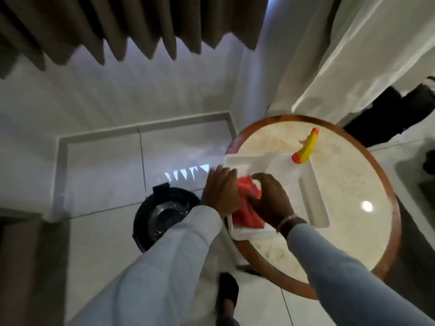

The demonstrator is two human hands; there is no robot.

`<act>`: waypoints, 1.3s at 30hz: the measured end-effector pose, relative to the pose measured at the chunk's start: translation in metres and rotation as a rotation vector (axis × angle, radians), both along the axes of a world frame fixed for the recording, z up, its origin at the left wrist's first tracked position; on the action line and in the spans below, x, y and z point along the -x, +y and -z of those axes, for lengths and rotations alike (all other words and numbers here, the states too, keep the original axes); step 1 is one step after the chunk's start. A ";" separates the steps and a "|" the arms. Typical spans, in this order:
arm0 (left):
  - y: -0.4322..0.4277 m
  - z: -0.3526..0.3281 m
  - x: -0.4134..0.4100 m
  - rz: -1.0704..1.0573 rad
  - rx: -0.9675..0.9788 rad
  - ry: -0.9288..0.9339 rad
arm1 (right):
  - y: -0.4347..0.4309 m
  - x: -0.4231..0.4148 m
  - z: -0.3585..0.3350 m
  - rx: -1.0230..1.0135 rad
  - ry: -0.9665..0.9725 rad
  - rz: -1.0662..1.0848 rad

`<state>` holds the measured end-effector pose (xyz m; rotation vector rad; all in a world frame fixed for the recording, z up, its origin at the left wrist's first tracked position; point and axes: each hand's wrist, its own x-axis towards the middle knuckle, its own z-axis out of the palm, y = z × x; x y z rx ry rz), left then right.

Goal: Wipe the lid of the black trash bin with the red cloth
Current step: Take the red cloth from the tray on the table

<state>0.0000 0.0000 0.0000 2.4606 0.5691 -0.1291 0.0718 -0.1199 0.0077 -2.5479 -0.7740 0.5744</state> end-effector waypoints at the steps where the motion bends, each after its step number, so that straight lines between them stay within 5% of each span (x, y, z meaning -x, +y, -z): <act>1: -0.004 0.014 -0.005 0.051 -0.078 0.112 | -0.003 -0.002 0.015 0.041 0.024 0.036; 7: -0.018 0.059 -0.031 0.277 -0.509 0.227 | -0.021 -0.001 0.085 0.078 0.065 0.177; 12: -0.019 0.067 -0.040 0.262 -0.439 0.083 | -0.020 0.000 0.103 -0.060 0.057 0.258; 15: -0.017 0.061 -0.044 0.207 -0.250 0.070 | -0.020 0.001 0.093 -0.078 0.111 0.323; 20: 0.001 0.033 -0.035 -0.103 0.453 -0.228 | -0.026 0.003 0.043 -0.255 0.009 0.372; 26: 0.042 0.025 0.024 -0.439 0.704 -0.453 | 0.021 0.039 0.002 -0.392 0.032 0.217; 32: 0.088 0.092 0.117 -0.516 0.586 -0.421 | 0.077 0.106 0.078 -0.327 0.150 0.089; 39: 0.154 0.249 0.231 -0.541 0.069 -0.249 | 0.124 0.131 0.207 -0.195 0.239 0.080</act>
